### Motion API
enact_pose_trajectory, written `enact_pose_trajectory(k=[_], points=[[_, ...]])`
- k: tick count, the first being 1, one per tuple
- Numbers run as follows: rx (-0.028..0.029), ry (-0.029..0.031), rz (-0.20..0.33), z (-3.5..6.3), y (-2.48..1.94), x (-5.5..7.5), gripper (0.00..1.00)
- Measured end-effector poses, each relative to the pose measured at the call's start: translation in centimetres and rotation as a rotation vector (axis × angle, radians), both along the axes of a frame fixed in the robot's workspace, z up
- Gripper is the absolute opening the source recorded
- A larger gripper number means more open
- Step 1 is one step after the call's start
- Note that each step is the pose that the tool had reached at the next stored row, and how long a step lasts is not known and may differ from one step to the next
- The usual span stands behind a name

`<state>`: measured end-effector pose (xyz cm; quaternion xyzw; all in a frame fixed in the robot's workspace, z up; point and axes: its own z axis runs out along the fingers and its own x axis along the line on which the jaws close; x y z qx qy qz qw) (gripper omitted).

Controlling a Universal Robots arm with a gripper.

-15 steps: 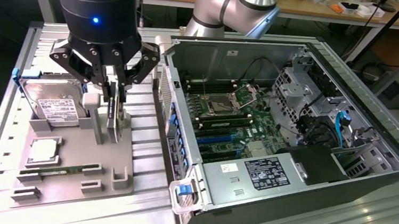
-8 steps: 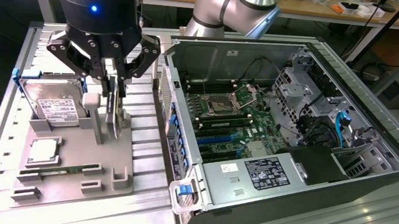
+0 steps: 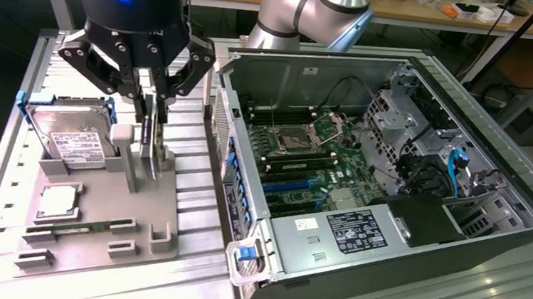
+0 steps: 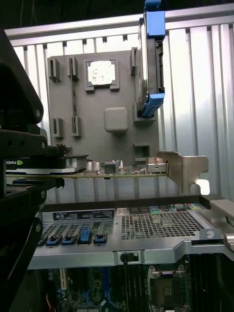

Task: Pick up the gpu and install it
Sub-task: 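Pick up the gpu and move the gpu toward the slot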

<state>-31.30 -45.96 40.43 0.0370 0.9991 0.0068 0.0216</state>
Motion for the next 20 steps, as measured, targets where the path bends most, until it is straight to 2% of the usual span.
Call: enact_pose_trajectory(k=[20], points=[[0.0,0.0023,0.0,2.55,0.0,0.0,0.27]])
